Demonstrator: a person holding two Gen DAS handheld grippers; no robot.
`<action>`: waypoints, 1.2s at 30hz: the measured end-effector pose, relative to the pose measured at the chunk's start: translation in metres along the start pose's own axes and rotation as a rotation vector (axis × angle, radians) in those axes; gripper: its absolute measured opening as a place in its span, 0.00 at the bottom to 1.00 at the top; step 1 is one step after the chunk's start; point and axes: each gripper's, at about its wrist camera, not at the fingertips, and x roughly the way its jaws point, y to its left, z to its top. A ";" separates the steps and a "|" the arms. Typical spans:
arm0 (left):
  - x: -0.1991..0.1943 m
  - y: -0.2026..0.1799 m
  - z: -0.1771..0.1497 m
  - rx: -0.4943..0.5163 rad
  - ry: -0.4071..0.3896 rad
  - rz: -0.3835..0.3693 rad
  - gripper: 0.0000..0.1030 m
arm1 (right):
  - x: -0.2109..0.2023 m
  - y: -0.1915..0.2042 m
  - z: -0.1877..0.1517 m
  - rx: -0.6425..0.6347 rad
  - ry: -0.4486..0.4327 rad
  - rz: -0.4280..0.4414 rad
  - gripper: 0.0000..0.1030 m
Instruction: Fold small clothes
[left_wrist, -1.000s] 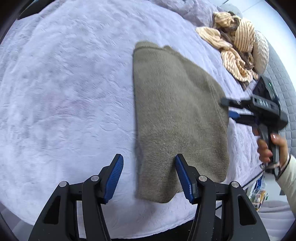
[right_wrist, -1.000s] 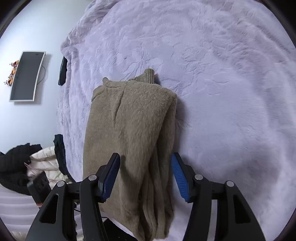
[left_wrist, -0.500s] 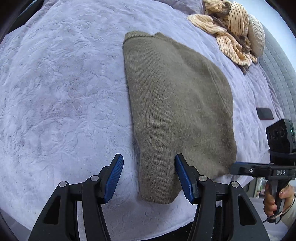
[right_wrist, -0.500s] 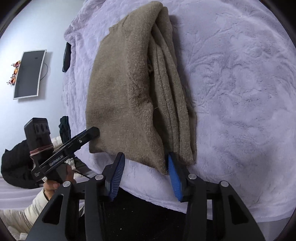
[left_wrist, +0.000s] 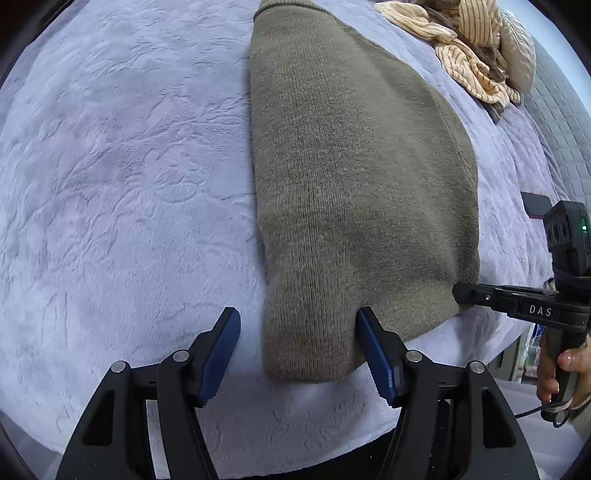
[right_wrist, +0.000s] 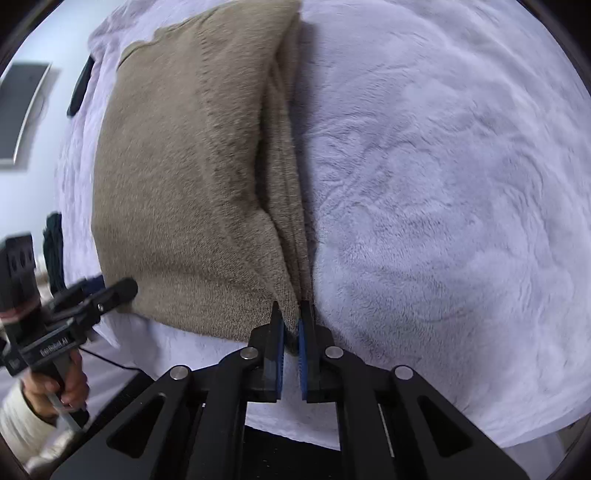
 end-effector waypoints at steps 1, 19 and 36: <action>-0.005 0.000 -0.001 0.001 -0.007 0.001 0.64 | -0.004 -0.003 0.001 0.028 -0.002 0.027 0.18; -0.011 -0.042 0.044 0.067 -0.108 0.131 0.64 | -0.057 0.055 0.095 -0.160 -0.192 -0.009 0.34; -0.007 -0.038 0.042 0.005 -0.072 0.138 0.70 | -0.038 0.029 0.116 -0.083 -0.147 -0.057 0.42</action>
